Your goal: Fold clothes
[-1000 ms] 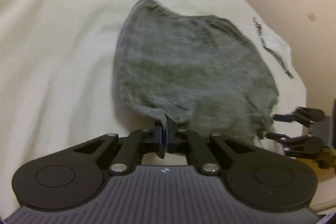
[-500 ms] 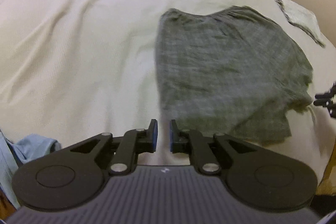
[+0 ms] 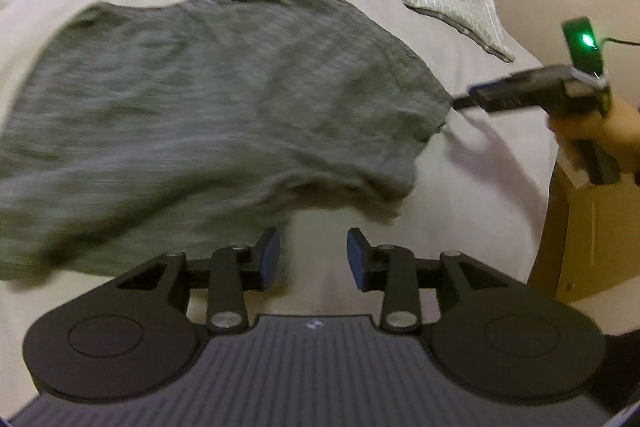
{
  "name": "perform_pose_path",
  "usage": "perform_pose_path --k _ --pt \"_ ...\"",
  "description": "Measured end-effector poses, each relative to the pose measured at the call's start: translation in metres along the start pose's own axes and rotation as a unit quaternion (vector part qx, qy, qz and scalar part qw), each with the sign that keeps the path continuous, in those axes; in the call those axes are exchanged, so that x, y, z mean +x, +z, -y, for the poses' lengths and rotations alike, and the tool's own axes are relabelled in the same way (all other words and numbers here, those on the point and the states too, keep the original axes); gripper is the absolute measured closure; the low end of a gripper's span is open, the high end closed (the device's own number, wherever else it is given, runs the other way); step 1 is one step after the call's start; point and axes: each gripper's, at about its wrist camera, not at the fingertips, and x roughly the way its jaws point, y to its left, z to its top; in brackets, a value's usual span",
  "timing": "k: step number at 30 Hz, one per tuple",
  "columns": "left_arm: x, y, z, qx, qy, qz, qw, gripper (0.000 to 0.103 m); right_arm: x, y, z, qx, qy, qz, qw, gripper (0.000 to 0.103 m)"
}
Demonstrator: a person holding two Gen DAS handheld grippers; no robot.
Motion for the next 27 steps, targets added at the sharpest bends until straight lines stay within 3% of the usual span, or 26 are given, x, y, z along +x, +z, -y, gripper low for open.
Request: perform_pose_path --k 2,5,6,7,9,14,18,21,24,27 --pt "0.019 0.002 0.017 -0.013 0.013 -0.002 0.9998 0.069 0.018 0.009 0.027 0.013 0.024 0.008 1.000 0.055" --pt "0.041 0.006 0.032 -0.044 0.027 -0.012 0.9986 0.069 0.051 0.017 0.062 0.037 0.096 -0.005 0.995 0.055" --pt "0.047 0.007 0.035 -0.056 0.031 -0.014 0.9979 0.069 0.061 0.019 0.073 0.054 0.134 -0.016 0.989 0.066" --pt "0.052 0.008 0.038 -0.071 0.036 -0.016 0.9967 0.069 0.069 0.021 0.083 0.069 0.169 -0.029 0.983 0.098" --pt "0.059 0.013 0.041 -0.096 0.042 -0.019 0.9943 0.068 0.069 0.029 0.096 0.067 0.204 -0.048 0.976 0.099" --pt "0.069 0.021 0.049 -0.113 0.040 -0.022 0.9925 0.064 0.050 0.060 0.128 0.006 0.143 -0.009 0.990 0.099" --pt "0.076 0.021 0.050 -0.135 0.035 -0.020 0.9900 0.064 0.047 0.071 0.113 -0.061 0.082 0.012 0.995 0.091" --pt "0.070 0.017 0.051 -0.136 0.037 -0.017 0.9898 0.064 0.027 0.068 0.099 -0.080 0.056 0.052 0.994 0.086" --pt "0.056 0.013 0.049 -0.128 0.045 -0.015 0.9906 0.064 0.004 0.056 0.072 -0.114 0.092 0.074 0.987 0.086" --pt "0.042 0.005 0.041 -0.110 0.068 -0.016 0.9915 0.064 -0.006 0.031 0.025 -0.180 0.146 0.059 0.971 0.077"
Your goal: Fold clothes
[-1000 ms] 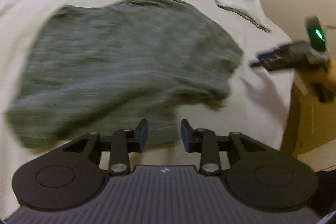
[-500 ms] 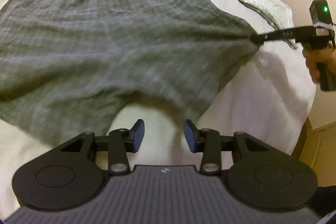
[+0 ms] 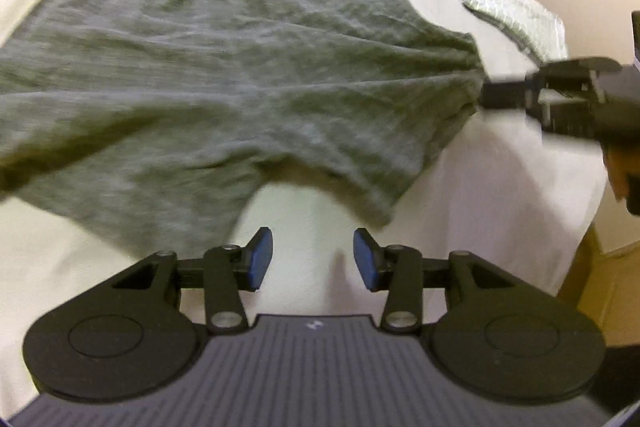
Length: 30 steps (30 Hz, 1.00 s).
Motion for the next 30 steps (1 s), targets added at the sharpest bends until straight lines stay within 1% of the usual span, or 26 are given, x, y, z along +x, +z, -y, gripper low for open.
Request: perform_pose_path --k 2,4,5,7,8,9,11,12,14,16,17,18,19,20,21,22,23,24,25,26,28,29,30 --pt "-0.008 -0.005 -0.011 0.012 0.013 0.005 0.9998 0.064 0.008 -0.006 -0.040 -0.052 0.036 -0.014 0.998 0.072" --pt "-0.016 -0.010 -0.022 0.028 0.022 0.013 0.9993 0.064 0.017 -0.010 -0.079 -0.106 0.057 -0.018 0.993 0.064" --pt "-0.020 -0.013 -0.027 0.035 0.025 0.016 0.9989 0.064 0.021 -0.012 -0.097 -0.135 0.059 -0.016 0.989 0.061" --pt "-0.027 -0.022 -0.038 0.054 0.036 0.016 0.9978 0.064 0.030 -0.014 -0.130 -0.194 0.051 -0.007 0.980 0.050" --pt "-0.030 -0.026 -0.043 0.059 0.037 0.016 0.9974 0.064 0.035 -0.015 -0.144 -0.223 0.043 -0.003 0.974 0.050" --pt "-0.034 -0.030 -0.049 0.064 0.039 0.016 0.9971 0.064 0.041 -0.014 -0.152 -0.235 0.035 -0.008 0.971 0.054" --pt "-0.043 -0.038 -0.060 0.074 0.042 0.018 0.9962 0.064 0.053 -0.009 -0.158 -0.231 0.021 -0.032 0.972 0.073" --pt "-0.047 -0.041 -0.066 0.079 0.044 0.020 0.9957 0.064 0.057 -0.007 -0.158 -0.218 0.016 -0.048 0.975 0.103" --pt "-0.056 -0.047 -0.079 0.089 0.047 0.021 0.9947 0.064 0.060 -0.007 -0.154 -0.184 0.010 -0.080 0.980 0.103" --pt "-0.065 -0.049 -0.091 0.096 0.050 0.024 0.9938 0.064 0.053 -0.009 -0.158 -0.174 0.002 -0.102 0.979 0.103" --pt "-0.069 -0.050 -0.098 0.099 0.051 0.026 0.9934 0.063 0.048 -0.009 -0.164 -0.178 -0.006 -0.105 0.978 0.103" --pt "-0.073 -0.051 -0.104 0.102 0.052 0.029 0.9930 0.063 0.040 -0.009 -0.173 -0.188 -0.017 -0.097 0.977 0.103" --pt "-0.076 -0.050 -0.112 0.099 0.051 0.033 0.9932 0.060 0.032 -0.007 -0.183 -0.194 -0.023 -0.082 0.977 0.098" --pt "-0.079 -0.050 -0.119 0.097 0.050 0.038 0.9933 0.059 0.027 -0.003 -0.192 -0.182 -0.012 -0.070 0.981 0.095" --pt "-0.081 -0.048 -0.127 0.094 0.053 0.043 0.9932 0.059 0.025 0.003 -0.200 -0.158 0.008 -0.061 0.985 0.087" --pt "-0.082 -0.047 -0.134 0.092 0.056 0.049 0.9930 0.058 0.026 0.008 -0.202 -0.118 0.033 -0.055 0.991 0.073" --pt "-0.084 -0.045 -0.141 0.089 0.059 0.053 0.9929 0.058 0.029 0.013 -0.201 -0.062 0.064 -0.051 0.995 0.067" --pt "-0.085 -0.043 -0.150 0.084 0.060 0.059 0.9929 0.058 0.037 0.018 -0.195 0.003 0.089 -0.048 0.995 0.061" --pt "-0.085 -0.039 -0.159 0.078 0.064 0.066 0.9927 0.058 0.048 0.022 -0.187 0.075 0.108 -0.046 0.990 0.061" --pt "-0.085 -0.036 -0.169 0.074 0.075 0.072 0.9918 0.058 0.058 0.024 -0.181 0.131 0.116 -0.043 0.984 0.060" --pt "-0.084 -0.027 -0.184 0.068 0.096 0.084 0.9895 0.058 0.071 0.020 -0.171 0.203 0.111 -0.029 0.972 0.060" --pt "-0.082 -0.023 -0.193 0.064 0.102 0.090 0.9886 0.058 0.073 0.016 -0.166 0.229 0.111 -0.020 0.967 0.060" --pt "-0.078 -0.018 -0.201 0.061 0.100 0.097 0.9884 0.058 0.077 0.012 -0.162 0.255 0.114 -0.014 0.960 0.060"
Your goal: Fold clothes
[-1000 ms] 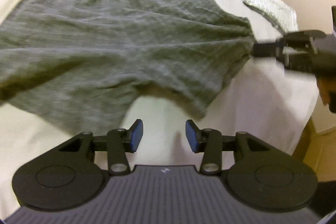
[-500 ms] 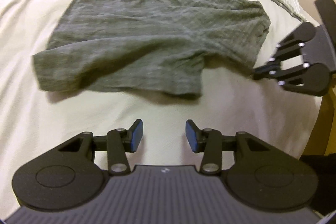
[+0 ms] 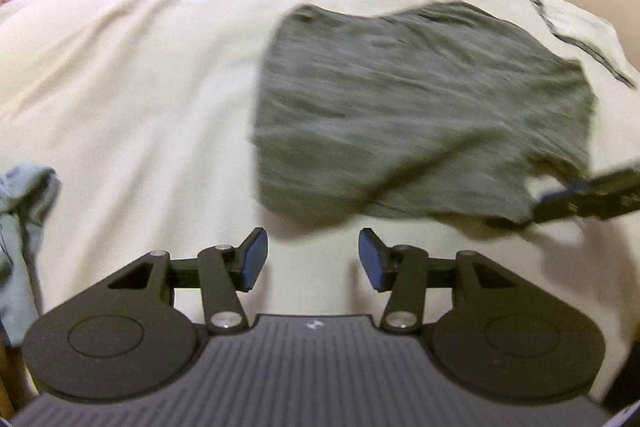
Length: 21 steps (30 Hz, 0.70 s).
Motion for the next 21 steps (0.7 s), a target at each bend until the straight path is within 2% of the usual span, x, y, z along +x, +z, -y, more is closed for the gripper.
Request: perform_pose_path --k 3,6,8,11,12,14,15,17,18,19,21 --pt "0.018 0.007 -0.017 -0.007 -0.037 0.013 0.9992 0.057 0.010 0.000 0.016 0.079 0.035 0.016 0.996 0.057" --pt "0.035 0.016 -0.035 -0.027 -0.079 0.020 0.9963 0.059 0.017 0.002 0.026 0.127 0.061 0.030 0.990 0.057" --pt "0.043 0.023 -0.048 -0.051 -0.123 0.017 0.9910 0.068 0.020 0.002 0.031 0.154 0.074 0.037 0.985 0.056" --pt "0.045 0.031 -0.055 -0.078 -0.176 0.004 0.9812 0.071 0.024 0.004 0.039 0.190 0.107 0.040 0.975 0.056" --pt "0.044 0.034 -0.056 -0.080 -0.186 -0.002 0.9793 0.073 0.023 0.004 0.041 0.200 0.116 0.040 0.972 0.056" --pt "0.041 0.037 -0.058 -0.082 -0.190 -0.011 0.9782 0.088 0.023 0.003 0.044 0.216 0.126 0.035 0.968 0.056" --pt "0.039 0.039 -0.059 -0.087 -0.193 -0.015 0.9773 0.092 0.025 0.003 0.045 0.222 0.127 0.028 0.966 0.056" --pt "0.034 0.041 -0.061 -0.090 -0.184 -0.027 0.9784 0.095 0.030 0.003 0.047 0.233 0.128 0.013 0.964 0.072" --pt "0.031 0.043 -0.062 -0.088 -0.180 -0.034 0.9791 0.096 0.032 0.004 0.048 0.239 0.127 0.006 0.963 0.091" --pt "0.026 0.044 -0.063 -0.085 -0.178 -0.038 0.9795 0.097 0.032 0.005 0.050 0.246 0.128 -0.001 0.961 0.096" --pt "0.014 0.046 -0.065 -0.078 -0.178 -0.050 0.9797 0.099 0.030 0.009 0.051 0.254 0.132 -0.019 0.958 0.098"
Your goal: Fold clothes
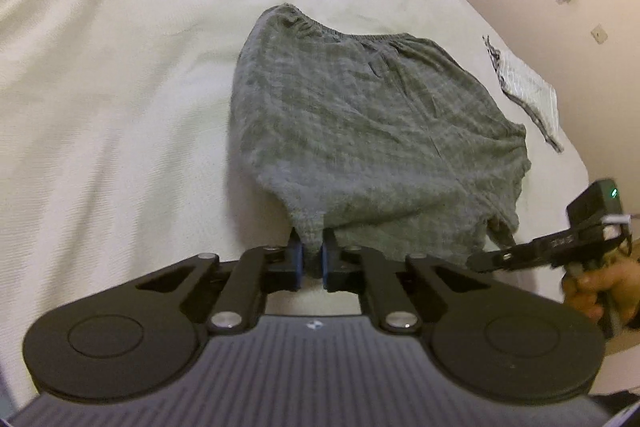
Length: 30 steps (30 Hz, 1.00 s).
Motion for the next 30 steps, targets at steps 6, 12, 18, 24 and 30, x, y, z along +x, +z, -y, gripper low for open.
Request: perform_pose_path --k 6,12,18,24,30 --pt "-0.015 -0.005 -0.004 -0.004 0.038 -0.079 0.9962 0.099 -0.042 0.007 -0.014 -0.053 -0.033 -0.064 0.996 0.099" --pt "-0.011 -0.010 -0.012 -0.035 0.081 -0.072 0.9936 0.093 -0.013 0.010 -0.019 -0.136 -0.120 -0.112 0.977 0.081" --pt "0.017 0.004 -0.003 -0.045 0.069 -0.056 0.9950 0.079 -0.006 -0.008 -0.032 -0.157 -0.123 -0.117 0.973 0.075" --pt "0.024 0.011 0.016 0.048 0.148 -0.088 0.9839 0.098 -0.016 -0.019 -0.055 -0.236 -0.160 -0.109 0.952 0.075" --pt "-0.020 0.030 0.023 0.146 0.190 -0.075 0.9680 0.090 -0.029 -0.033 -0.091 -0.387 -0.194 -0.086 0.897 0.068"
